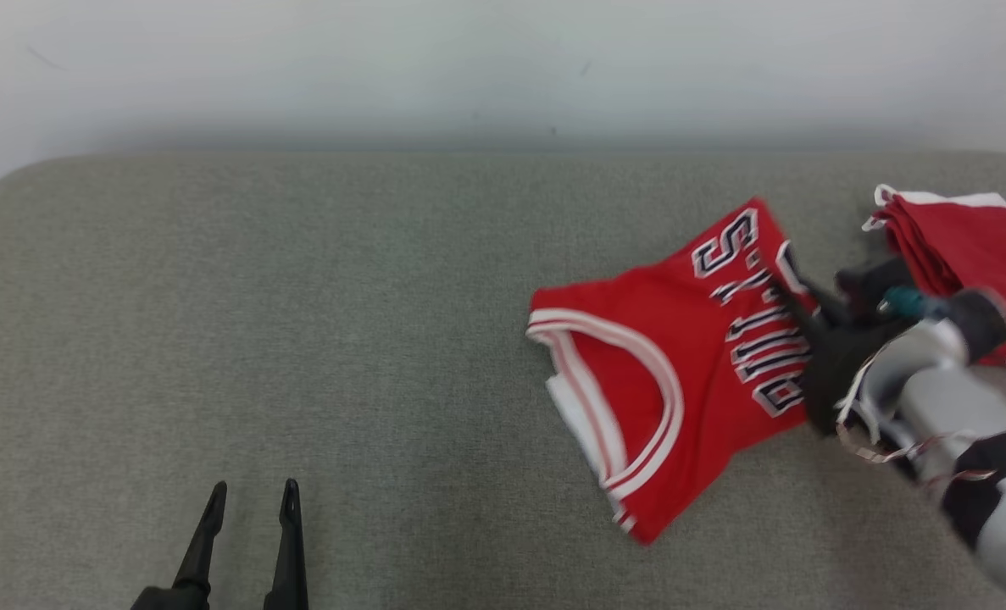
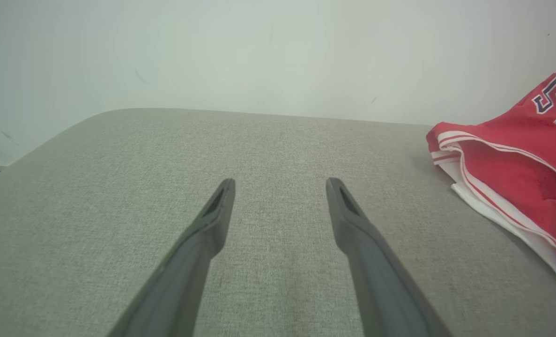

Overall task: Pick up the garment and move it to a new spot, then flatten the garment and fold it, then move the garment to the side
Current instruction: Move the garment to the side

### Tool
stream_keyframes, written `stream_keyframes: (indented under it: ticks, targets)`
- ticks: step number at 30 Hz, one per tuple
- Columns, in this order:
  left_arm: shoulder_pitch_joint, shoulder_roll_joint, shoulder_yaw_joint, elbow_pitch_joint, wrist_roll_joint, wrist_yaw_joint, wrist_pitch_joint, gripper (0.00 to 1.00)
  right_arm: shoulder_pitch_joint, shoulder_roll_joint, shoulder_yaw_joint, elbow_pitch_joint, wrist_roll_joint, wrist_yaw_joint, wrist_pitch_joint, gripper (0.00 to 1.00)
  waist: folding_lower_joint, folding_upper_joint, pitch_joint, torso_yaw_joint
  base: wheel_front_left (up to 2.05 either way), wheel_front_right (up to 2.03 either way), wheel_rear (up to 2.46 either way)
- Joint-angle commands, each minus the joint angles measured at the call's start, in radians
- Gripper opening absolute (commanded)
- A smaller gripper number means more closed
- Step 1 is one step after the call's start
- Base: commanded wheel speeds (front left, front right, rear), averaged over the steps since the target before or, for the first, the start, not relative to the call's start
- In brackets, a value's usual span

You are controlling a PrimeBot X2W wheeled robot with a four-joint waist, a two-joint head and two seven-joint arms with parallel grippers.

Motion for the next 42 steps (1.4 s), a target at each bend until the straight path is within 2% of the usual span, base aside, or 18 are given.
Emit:
stream_keyframes:
  ticks: [1,6,11,25,35,42]
  targets:
    - [-0.025,-0.001,0.002,-0.012,0.010,-0.001,-0.003,1.00,-0.062,-0.065,0.036,-0.027,0.016,0.000,0.019,0.00,-0.0001,-0.0001,0.049,-0.032,0.00,0.00,0.00]
    - [-0.058,-0.001,0.006,-0.039,0.023,-0.009,-0.003,1.00,-0.177,-0.194,0.104,-0.068,0.050,0.000,0.074,0.00,-0.0001,-0.0001,0.100,-0.051,0.00,0.00,0.00]
    - [-0.088,-0.001,0.006,-0.063,0.038,-0.015,-0.003,1.00,-0.276,-0.288,0.145,-0.090,0.071,0.000,0.093,0.00,-0.0001,-0.0001,0.148,-0.066,0.00,0.00,0.00]
    - [-0.150,-0.001,0.013,-0.125,0.085,-0.033,-0.003,1.00,-0.469,-0.459,0.216,-0.056,0.125,0.000,0.155,0.00,-0.0001,-0.0001,0.242,-0.091,0.00,0.00,0.00]
    - [-0.166,-0.001,0.007,-0.166,0.097,-0.035,-0.003,1.00,-0.536,-0.510,0.252,0.004,0.146,0.000,0.172,0.00,-0.0001,-0.0001,0.291,-0.093,0.00,0.00,0.00]
    - [-0.170,-0.001,0.015,-0.176,0.107,-0.036,-0.003,1.00,-0.539,-0.493,0.279,0.065,0.146,0.000,0.164,0.00,-0.0001,-0.0001,0.313,-0.088,0.00,0.00,0.00]
